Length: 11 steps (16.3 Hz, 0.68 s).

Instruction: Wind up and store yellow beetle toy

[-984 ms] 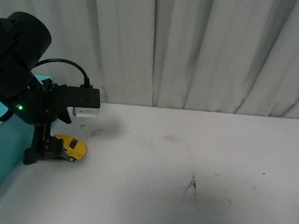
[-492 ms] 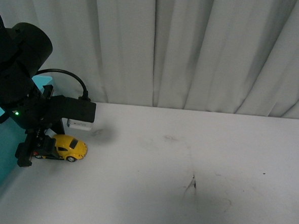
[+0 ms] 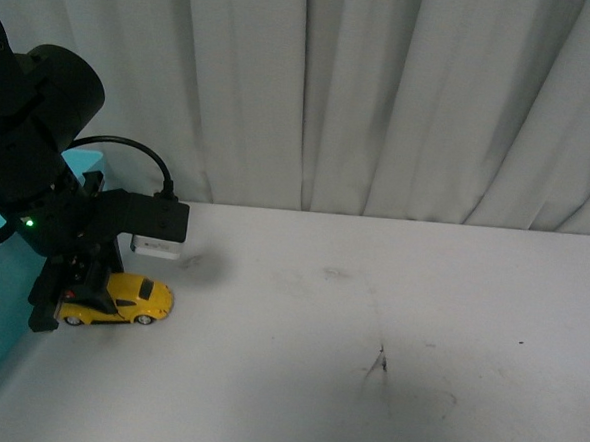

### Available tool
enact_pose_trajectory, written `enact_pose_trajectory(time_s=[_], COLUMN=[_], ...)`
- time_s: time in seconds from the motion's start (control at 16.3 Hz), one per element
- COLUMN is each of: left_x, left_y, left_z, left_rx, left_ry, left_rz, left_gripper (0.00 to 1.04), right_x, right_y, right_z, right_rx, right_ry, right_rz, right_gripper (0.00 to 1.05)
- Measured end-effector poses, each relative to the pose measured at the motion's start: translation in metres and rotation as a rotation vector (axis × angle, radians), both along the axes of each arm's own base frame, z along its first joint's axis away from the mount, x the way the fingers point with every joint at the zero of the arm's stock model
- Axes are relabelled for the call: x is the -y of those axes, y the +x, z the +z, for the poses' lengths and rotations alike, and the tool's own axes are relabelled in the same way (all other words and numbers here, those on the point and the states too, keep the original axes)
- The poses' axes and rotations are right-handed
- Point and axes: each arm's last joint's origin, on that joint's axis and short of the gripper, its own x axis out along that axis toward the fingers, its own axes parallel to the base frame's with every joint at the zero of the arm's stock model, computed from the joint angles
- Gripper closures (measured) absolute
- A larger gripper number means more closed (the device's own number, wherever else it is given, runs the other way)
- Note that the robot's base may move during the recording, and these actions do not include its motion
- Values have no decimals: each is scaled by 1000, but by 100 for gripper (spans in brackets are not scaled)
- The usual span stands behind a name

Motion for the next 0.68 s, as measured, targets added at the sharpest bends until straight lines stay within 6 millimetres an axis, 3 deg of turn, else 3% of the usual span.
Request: enact_pose_trajectory(time_s=[0.18, 0.37, 0.49, 0.68], left_x=[2, -13, -51, -113], left_y=[-8, -8, -9, -21], left_z=[19, 90, 135, 157], left_rx=[-57, 41, 153, 246], left_ry=[-124, -329, -427, -479], left_rz=[57, 163, 299, 538], left_gripper=[68, 69, 69, 69], right_x=[0, 0, 0, 0], right_y=[0, 0, 0, 0], right_z=[0, 0, 0, 0], right_rx=[0, 0, 0, 0], right_ry=[0, 0, 0, 0], right_rz=[0, 0, 0, 0], right_gripper=[6, 6, 6, 6])
